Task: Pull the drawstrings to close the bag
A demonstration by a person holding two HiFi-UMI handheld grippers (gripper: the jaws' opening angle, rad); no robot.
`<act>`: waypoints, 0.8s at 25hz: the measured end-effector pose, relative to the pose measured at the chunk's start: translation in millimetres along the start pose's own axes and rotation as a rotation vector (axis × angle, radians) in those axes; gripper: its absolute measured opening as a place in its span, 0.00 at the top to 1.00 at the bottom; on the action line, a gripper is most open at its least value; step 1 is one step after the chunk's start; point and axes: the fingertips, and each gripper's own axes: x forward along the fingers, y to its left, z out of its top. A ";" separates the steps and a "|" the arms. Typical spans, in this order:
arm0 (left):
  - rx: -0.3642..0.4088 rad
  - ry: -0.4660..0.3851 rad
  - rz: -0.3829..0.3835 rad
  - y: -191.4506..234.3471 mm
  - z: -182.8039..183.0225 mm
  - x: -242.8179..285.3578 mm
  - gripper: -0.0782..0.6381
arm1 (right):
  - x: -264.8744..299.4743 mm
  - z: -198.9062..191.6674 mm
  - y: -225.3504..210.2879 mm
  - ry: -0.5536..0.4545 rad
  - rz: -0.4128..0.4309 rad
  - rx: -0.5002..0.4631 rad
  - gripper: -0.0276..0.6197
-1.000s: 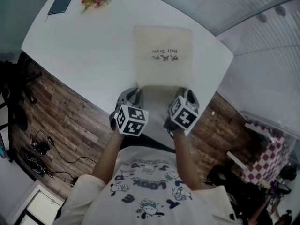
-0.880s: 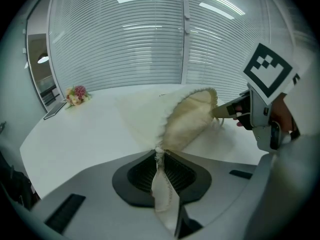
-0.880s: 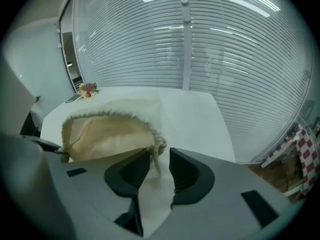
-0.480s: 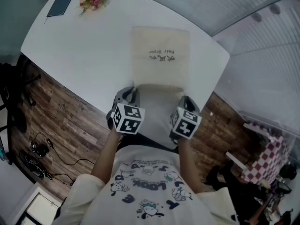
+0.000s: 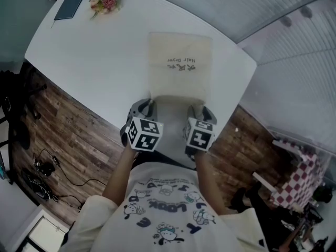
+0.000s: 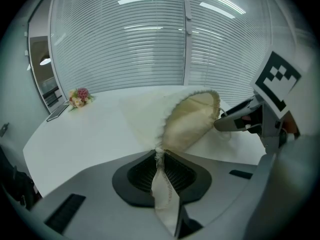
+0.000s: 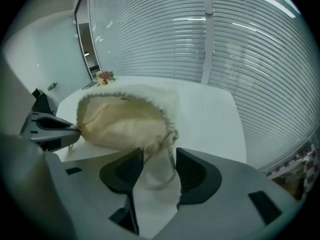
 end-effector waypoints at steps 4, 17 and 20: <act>0.005 0.006 0.004 1.2 -1.1 0.2 0.77 | 5.9 -12.8 -14.9 0.036 -0.096 -0.038 0.90; -0.012 0.014 0.019 7.2 -5.4 1.2 0.77 | -6.8 -14.4 -52.5 -0.019 -0.068 -0.063 0.83; -0.011 0.013 0.022 6.1 -4.5 0.6 0.77 | -13.7 -10.9 -40.7 -0.031 0.004 -0.078 0.63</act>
